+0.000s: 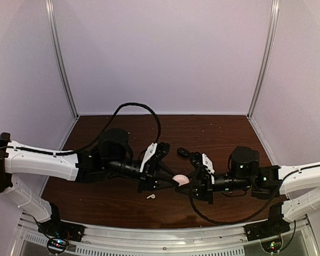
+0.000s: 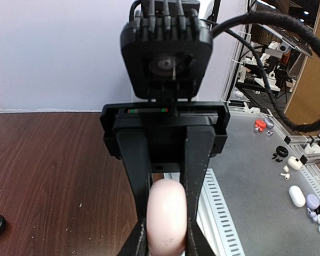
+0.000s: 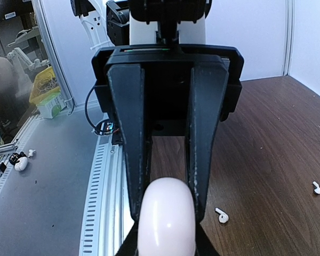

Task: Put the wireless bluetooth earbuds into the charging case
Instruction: Pass from the left arm to the right

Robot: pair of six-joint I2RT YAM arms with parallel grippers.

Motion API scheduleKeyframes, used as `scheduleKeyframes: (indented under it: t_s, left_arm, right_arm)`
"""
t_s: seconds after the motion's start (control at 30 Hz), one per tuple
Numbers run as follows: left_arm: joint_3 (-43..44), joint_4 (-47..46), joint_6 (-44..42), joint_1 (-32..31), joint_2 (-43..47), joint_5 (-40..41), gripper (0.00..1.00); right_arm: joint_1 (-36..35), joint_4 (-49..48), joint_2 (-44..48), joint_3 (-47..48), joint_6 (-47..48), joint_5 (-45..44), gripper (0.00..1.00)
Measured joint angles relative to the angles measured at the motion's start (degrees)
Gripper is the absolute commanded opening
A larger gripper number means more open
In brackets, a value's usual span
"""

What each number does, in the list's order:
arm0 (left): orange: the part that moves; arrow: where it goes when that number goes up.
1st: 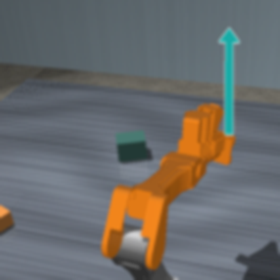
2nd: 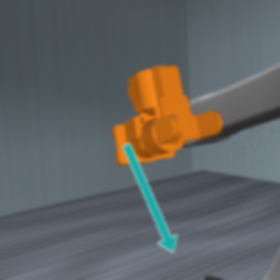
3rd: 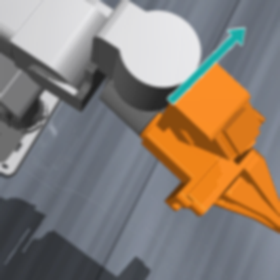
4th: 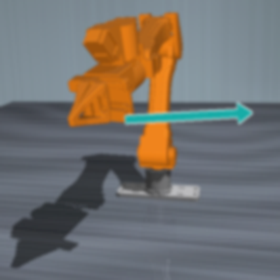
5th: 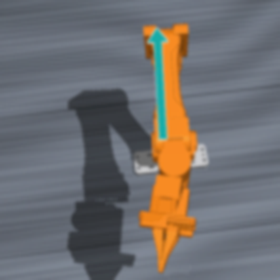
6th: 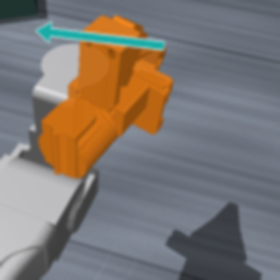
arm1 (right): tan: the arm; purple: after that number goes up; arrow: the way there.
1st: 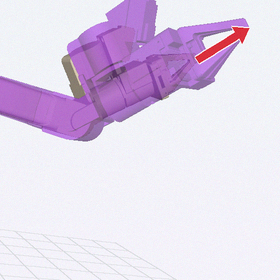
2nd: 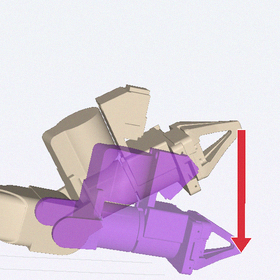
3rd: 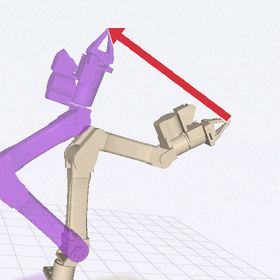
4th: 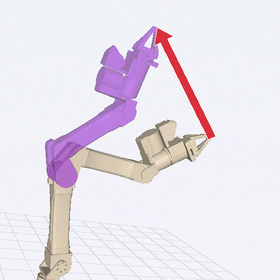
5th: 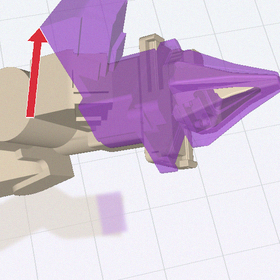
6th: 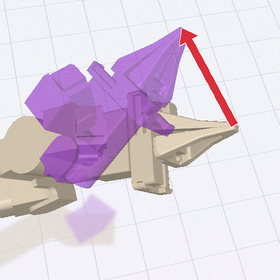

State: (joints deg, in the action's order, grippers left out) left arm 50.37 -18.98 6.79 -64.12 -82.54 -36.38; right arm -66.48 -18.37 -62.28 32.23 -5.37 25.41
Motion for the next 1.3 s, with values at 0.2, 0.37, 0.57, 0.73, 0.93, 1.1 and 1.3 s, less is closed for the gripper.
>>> scheduleKeyframes:
  t_s: [0.2, 0.37, 0.57, 0.73, 0.93, 1.1, 1.3]
  left_arm:
    - [-0.3, -0.7, 0.0, 0.0, 0.4, 0.4, 0.03]
    - [-0.8, -1.9, 0.1, 0.0, 0.5, 0.6, 0.03]
    - [-1.0, -2.5, 0.2, 0.0, 0.5, 0.7, 0.03]
    - [-1.2, -3.4, 0.4, 0.0, 0.6, 0.8, 0.2]
    - [-1.2, -3.7, 0.3, 0.0, 0.6, 1.5, 0.42]
    - [-1.2, -3.6, 0.5, 0.0, 0.6, 2.9, 0.42]
    - [-1.2, -3.2, 0.9, -0.2, 1.2, 5.0, 0.4]
  right_arm:
    - [0.0, -0.7, 0.0, 0.0, 0.0, -0.2, 0.2]
    - [0.0, -1.1, 0.0, 0.0, -0.1, -0.4, 0.2]
    - [0.0, -1.2, 0.1, 0.0, -0.3, -0.6, 0.19]
    - [0.0, -1.5, 0.1, 0.0, -0.4, -0.7, 0.14]
    - [0.0, -1.6, 0.2, 0.0, -0.4, -0.6, 0.11]
    - [0.0, -1.6, 0.2, 0.0, -0.4, -0.3, 0.09]
    - [0.0, -1.8, 0.2, 0.0, -0.4, -0.2, 0.08]
